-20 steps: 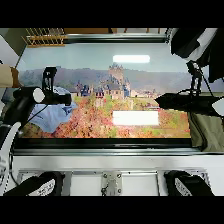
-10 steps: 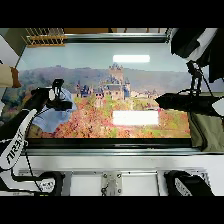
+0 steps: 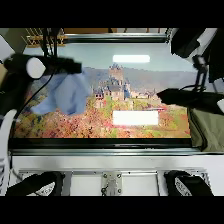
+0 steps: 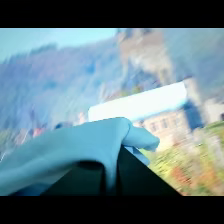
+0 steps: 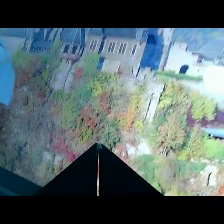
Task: Fold the clothes and pants, and hang the long-sleeved shirts on hangers.
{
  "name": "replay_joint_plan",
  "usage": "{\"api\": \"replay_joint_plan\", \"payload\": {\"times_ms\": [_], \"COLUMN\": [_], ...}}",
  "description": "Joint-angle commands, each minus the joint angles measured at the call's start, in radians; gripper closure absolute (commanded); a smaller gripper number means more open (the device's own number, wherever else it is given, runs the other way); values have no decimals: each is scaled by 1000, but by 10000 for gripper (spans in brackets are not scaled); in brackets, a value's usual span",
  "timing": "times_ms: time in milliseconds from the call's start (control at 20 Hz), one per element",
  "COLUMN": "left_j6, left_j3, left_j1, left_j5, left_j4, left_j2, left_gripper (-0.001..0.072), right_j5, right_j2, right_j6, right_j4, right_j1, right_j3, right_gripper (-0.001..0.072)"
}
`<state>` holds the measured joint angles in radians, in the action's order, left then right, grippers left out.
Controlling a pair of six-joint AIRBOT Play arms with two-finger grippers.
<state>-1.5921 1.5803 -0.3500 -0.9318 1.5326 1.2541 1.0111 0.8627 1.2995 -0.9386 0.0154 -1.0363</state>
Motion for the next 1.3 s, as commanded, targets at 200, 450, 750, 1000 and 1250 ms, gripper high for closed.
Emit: {"api": "replay_joint_plan", "payload": {"times_ms": [200,450,750,1000,1250], "left_j6": [51,36,-72,-31,40], "left_j3": [137,-89,-401,-755,-964], "left_j1": [-280,-118,248,466,349], "left_j5": [-115,-268,-236,-189,55], "left_j4": [-39,-35,-175,-522,-699], "left_j2": [-153,-148,-58,-54,-53], "left_gripper": [700,699,19,19,19], "right_j5": [-41,-24,27,50,83], "right_j2": [-54,-105,-85,-83,-71], "right_j6": [-28,-28,-28,-28,-27], "right_j4": [-10,-10,-10,-10,-7], "right_j1": [222,264,264,264,263], "right_j3": [-200,-199,-198,-197,-197], "right_gripper": [695,695,695,695,695]}}
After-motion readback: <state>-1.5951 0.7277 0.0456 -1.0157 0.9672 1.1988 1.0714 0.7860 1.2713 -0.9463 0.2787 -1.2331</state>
